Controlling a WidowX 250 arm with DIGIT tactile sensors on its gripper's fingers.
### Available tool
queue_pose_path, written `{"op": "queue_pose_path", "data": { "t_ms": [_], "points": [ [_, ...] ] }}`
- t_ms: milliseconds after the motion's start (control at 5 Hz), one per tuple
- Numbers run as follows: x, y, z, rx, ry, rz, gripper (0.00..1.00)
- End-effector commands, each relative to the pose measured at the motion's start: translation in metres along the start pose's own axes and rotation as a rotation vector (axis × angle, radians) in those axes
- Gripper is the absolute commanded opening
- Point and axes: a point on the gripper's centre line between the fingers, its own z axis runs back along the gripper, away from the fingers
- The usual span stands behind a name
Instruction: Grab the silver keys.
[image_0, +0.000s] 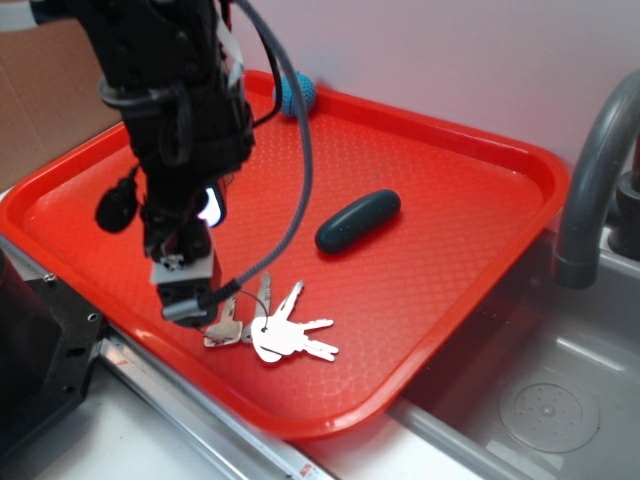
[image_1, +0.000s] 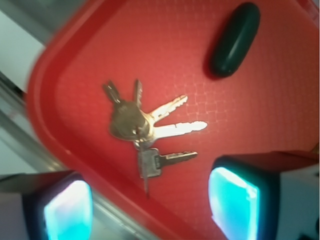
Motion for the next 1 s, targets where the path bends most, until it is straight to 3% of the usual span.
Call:
{"op": "queue_pose_path", "data": {
  "t_ms": [0,600,800],
  "points": [
    [-0.005,-0.01,-0.01,-0.064,-0.052,-0.004,1.0],
    [-0.005,-0.01,-0.01,-0.064,-0.052,-0.004,1.0],
    [-0.003,-0.01,-0.029,-0.091,-0.068,-0.01,1.0]
  ]
}}
